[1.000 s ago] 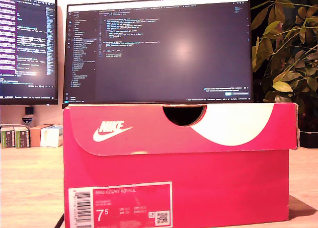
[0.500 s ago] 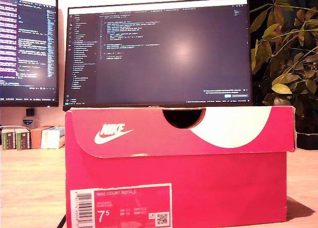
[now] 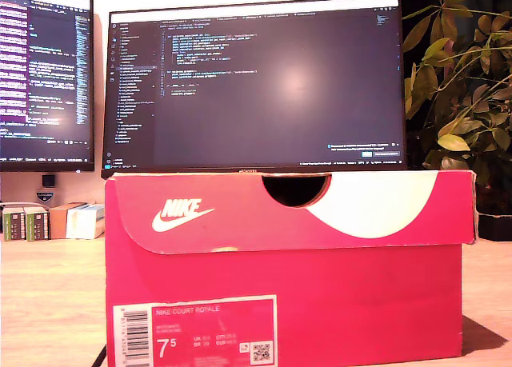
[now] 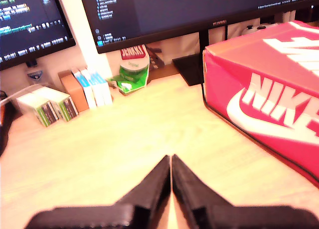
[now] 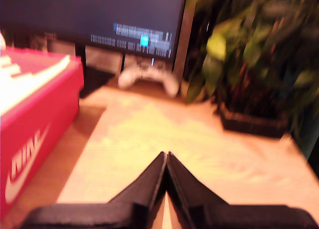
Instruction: Close the red shoebox by pushing the lid with your left arm and holding the box in place with your right arm
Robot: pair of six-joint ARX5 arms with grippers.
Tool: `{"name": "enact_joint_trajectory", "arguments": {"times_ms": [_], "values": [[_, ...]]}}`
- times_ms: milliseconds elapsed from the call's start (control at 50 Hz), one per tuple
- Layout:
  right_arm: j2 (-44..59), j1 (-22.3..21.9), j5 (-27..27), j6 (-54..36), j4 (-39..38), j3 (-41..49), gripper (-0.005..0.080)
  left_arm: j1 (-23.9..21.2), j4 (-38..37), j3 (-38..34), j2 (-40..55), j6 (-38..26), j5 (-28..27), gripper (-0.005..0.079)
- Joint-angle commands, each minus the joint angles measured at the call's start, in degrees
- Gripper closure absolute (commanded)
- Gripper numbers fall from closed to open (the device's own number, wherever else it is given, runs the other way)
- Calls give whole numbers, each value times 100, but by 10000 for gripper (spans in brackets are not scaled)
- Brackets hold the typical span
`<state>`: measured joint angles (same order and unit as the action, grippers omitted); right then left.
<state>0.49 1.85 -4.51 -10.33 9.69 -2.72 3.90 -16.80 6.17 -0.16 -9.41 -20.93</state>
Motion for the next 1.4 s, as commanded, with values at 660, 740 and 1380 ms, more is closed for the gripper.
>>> {"name": "enact_joint_trajectory", "arguments": {"times_ms": [660, 740, 1380], "values": [[-37, -37, 0, 584, -63, 249, 764, 7, 514, -767, -44, 603, 1139, 761], [-37, -37, 0, 605, -87, 249, 764, 7, 516, -767, -44, 953, 1504, 761], [-37, -37, 2, 599, -87, 249, 764, 11, 520, -767, -44, 1244, 2177, 761]]}}
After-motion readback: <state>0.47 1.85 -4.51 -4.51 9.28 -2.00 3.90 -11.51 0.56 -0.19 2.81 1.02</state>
